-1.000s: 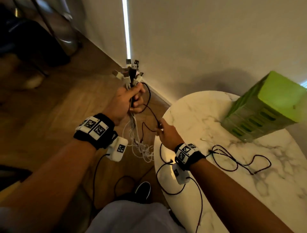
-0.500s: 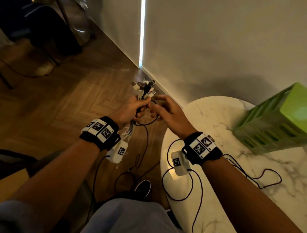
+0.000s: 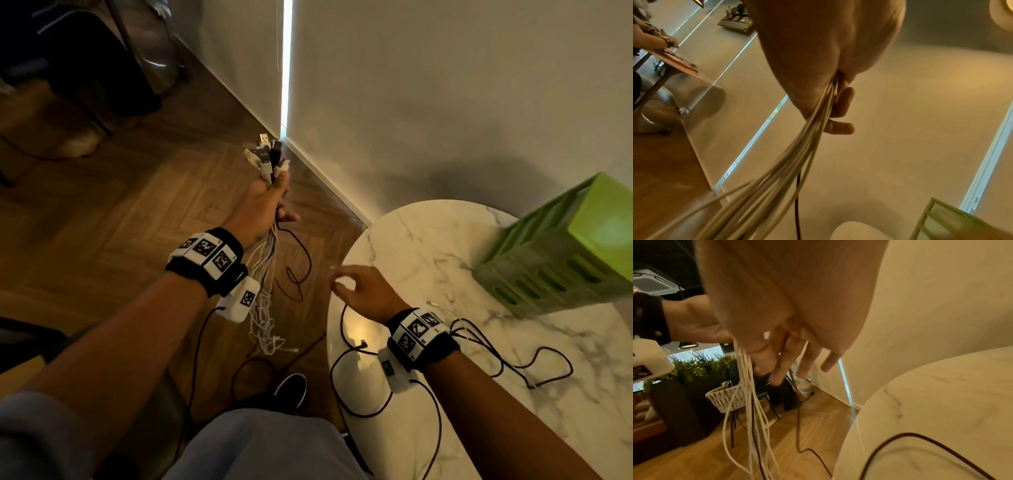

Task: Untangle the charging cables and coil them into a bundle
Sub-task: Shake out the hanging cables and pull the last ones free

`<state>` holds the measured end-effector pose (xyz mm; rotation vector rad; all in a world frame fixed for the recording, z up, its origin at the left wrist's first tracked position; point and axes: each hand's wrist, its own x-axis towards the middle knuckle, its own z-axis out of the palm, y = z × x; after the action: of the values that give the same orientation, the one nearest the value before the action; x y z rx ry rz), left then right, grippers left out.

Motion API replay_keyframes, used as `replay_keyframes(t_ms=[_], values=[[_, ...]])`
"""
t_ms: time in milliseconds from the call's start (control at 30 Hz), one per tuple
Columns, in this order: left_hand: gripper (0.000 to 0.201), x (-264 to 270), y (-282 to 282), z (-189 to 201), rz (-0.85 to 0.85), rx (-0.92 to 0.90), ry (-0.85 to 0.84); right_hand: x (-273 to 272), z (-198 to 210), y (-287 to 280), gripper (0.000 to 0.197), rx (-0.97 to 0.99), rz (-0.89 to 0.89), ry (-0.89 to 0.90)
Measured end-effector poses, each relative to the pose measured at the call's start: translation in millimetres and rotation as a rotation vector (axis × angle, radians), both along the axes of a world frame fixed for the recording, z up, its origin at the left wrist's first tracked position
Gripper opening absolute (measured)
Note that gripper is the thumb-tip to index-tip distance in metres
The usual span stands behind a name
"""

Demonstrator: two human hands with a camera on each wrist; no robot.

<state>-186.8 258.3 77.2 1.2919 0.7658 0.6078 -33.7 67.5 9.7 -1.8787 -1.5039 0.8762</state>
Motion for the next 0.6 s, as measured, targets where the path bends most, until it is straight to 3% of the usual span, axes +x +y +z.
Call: replay_keyframes(t_ms=[100,200,300,367,500,567,600], values=[[0.031,4,-12,-2,-0.105,0.036,0.065,-7,20,25,0.034,0.097,-0.116,0.032],[0.033,10,-31,5,-0.255,0.151,0.142,-27,39,52,0.058,0.069,-0.078,0.170],[0.025,17,-41,10,-0.378,0.377,0.182,-43,46,65,0.035,0.136,-0.118,0.156],[0.028,19,-40,17,-0.420,0.495,0.205,-46,51,65,0.022,0.171,-0.197,0.272],[0.013,23,-28,35,-0.466,0.227,0.069,-45,63,55,0.027,0.201,-0.278,0.486],[0.016,28,-25,43,-0.537,0.113,0.100,-42,63,51,0.029,0.164,-0.244,0.561],[0.020,31,-25,47,-0.587,0.155,0.149,-39,63,51,0.025,0.146,-0.222,0.583]])
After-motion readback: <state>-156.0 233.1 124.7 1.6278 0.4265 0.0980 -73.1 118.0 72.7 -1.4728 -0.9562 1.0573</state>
